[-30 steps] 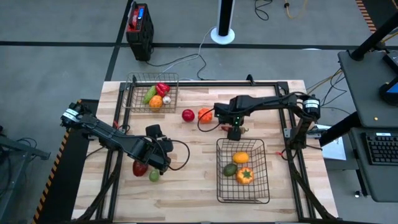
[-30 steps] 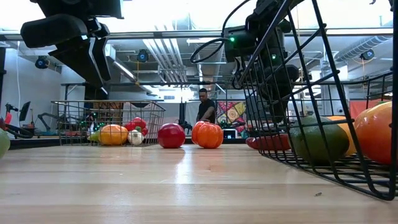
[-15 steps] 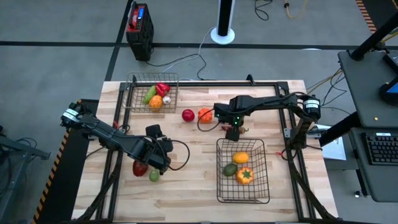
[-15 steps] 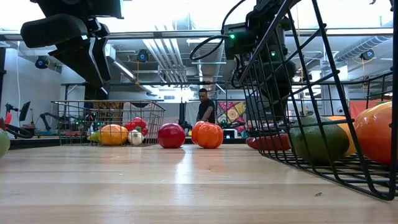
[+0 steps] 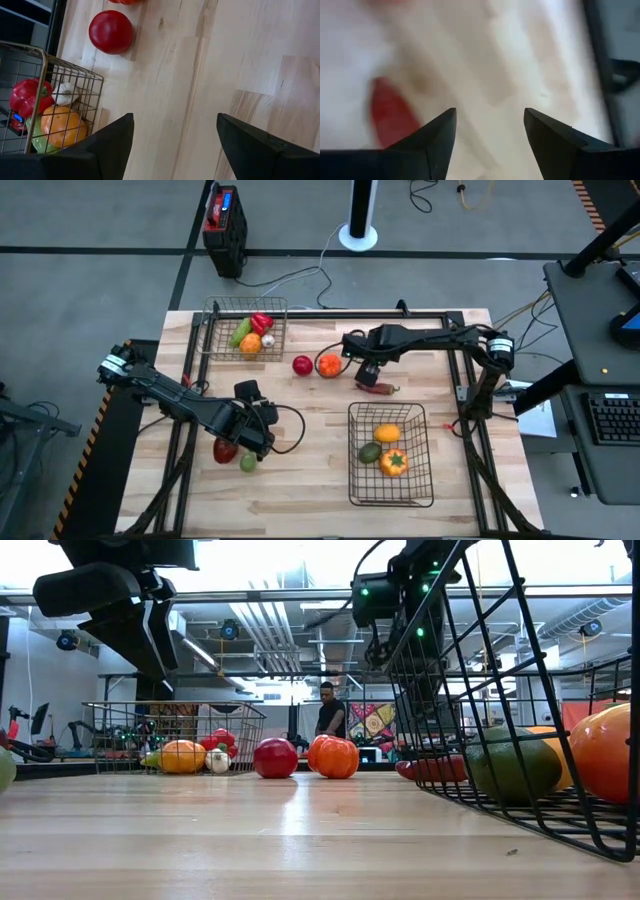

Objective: Sort produce into baskets
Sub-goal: Put the red chili pepper into the gold wire basket

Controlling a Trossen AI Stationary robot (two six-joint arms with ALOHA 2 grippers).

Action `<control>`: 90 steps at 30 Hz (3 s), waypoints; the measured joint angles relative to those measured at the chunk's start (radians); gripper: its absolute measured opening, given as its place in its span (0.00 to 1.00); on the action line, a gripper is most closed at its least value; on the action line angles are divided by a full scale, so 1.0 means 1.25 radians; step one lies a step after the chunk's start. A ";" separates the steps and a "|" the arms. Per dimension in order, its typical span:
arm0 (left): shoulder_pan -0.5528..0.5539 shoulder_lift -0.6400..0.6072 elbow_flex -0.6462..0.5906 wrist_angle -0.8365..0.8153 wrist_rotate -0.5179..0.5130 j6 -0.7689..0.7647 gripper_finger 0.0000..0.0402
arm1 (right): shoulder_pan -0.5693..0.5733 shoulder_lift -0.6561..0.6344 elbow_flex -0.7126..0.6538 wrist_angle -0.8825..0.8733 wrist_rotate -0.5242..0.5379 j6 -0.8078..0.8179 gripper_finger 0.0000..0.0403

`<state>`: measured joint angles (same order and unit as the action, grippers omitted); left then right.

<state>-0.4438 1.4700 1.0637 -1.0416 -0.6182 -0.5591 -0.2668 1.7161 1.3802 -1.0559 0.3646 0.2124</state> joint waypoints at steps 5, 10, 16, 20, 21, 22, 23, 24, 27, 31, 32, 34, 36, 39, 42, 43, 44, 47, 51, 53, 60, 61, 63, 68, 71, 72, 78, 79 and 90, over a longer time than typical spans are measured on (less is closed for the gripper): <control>0.000 0.000 0.000 -0.002 0.000 0.000 0.66 | 0.002 0.000 -0.021 -0.030 0.018 0.102 0.52; 0.000 0.000 0.000 -0.004 0.000 0.000 0.66 | 0.009 0.000 -0.046 -0.058 -0.032 0.337 0.49; 0.000 0.000 0.000 -0.004 -0.001 0.008 0.66 | 0.013 0.001 -0.057 -0.040 -0.150 0.377 0.50; 0.000 0.000 0.000 -0.003 -0.001 0.012 0.66 | 0.006 0.000 -0.057 -0.039 -0.165 0.378 0.55; 0.000 0.000 0.000 -0.003 -0.001 0.012 0.66 | 0.003 0.000 -0.057 -0.038 -0.179 0.379 0.57; 0.000 0.000 0.000 -0.003 -0.001 0.012 0.66 | 0.002 0.001 -0.057 -0.038 -0.191 0.378 0.58; 0.000 0.000 0.000 -0.003 -0.001 0.012 0.66 | 0.001 0.002 -0.057 -0.038 -0.199 0.377 0.60; 0.000 0.000 0.000 -0.003 -0.001 0.012 0.66 | 0.000 0.002 -0.057 -0.037 -0.206 0.377 0.62; 0.000 0.000 0.000 -0.003 -0.002 0.012 0.66 | -0.004 0.003 -0.058 -0.035 -0.216 0.384 0.68; 0.000 0.000 0.000 -0.003 -0.003 0.014 0.66 | -0.006 0.003 -0.058 -0.022 -0.226 0.386 0.74; 0.000 0.000 0.000 -0.003 -0.003 0.015 0.66 | -0.006 0.003 -0.057 -0.021 -0.229 0.387 0.75; 0.000 0.000 0.000 -0.003 -0.003 0.015 0.66 | -0.006 0.003 -0.057 -0.010 -0.232 0.387 0.76; 0.000 0.000 0.000 -0.003 -0.003 0.015 0.66 | -0.007 0.003 -0.058 0.002 -0.236 0.387 0.78; 0.000 0.000 0.000 -0.002 -0.003 0.015 0.66 | -0.010 0.003 -0.059 0.000 -0.236 0.387 0.79; 0.000 0.000 0.000 -0.002 -0.007 0.015 0.66 | -0.015 0.003 -0.059 0.000 -0.238 0.404 0.80; 0.000 0.000 0.000 -0.002 -0.011 0.016 0.66 | -0.017 0.003 -0.059 0.000 -0.238 0.411 0.80; 0.000 0.000 0.000 -0.003 -0.014 0.017 0.66 | -0.018 0.003 -0.060 0.000 -0.238 0.422 0.80; 0.000 0.000 0.000 -0.003 -0.017 0.022 0.66 | -0.018 0.003 -0.062 0.000 -0.235 0.449 0.79; 0.000 0.000 0.000 -0.003 -0.021 0.022 0.66 | -0.018 0.002 -0.061 0.000 -0.235 0.493 0.78; 0.000 0.000 0.000 -0.003 -0.022 0.022 0.66 | -0.017 0.002 -0.055 0.001 -0.236 0.513 0.77; 0.000 0.000 0.000 -0.002 -0.022 0.020 0.66 | -0.016 0.001 -0.052 0.021 -0.288 0.578 0.77; 0.000 0.000 0.000 -0.002 -0.022 0.018 0.66 | -0.016 0.001 -0.052 0.020 -0.291 0.590 0.78; 0.000 0.000 0.000 -0.001 -0.022 0.017 0.66 | -0.016 0.001 -0.052 0.013 -0.293 0.613 0.79; 0.000 0.000 0.000 -0.001 -0.022 0.030 0.66 | -0.016 0.001 -0.052 0.010 -0.297 0.623 0.80; 0.000 0.000 0.000 0.001 -0.023 0.030 0.66 | -0.016 0.001 -0.052 0.010 -0.351 0.625 0.80; 0.000 0.000 0.000 0.002 -0.023 0.026 0.66 | -0.016 0.001 -0.052 0.011 -0.364 0.631 0.79; 0.000 0.000 0.000 0.003 -0.064 0.029 0.66 | -0.016 0.001 -0.052 0.015 -0.367 0.608 0.77; 0.000 0.000 0.000 0.003 -0.066 0.037 0.66 | -0.016 0.001 -0.052 0.014 -0.367 0.605 0.77; 0.000 0.000 0.000 0.004 -0.079 -0.033 0.66 | -0.015 0.001 -0.047 0.044 -0.356 0.604 0.80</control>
<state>-0.4435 1.4700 1.0637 -1.0363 -0.7171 -0.5999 -0.2859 1.7168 1.3216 -1.0005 -0.0807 0.9672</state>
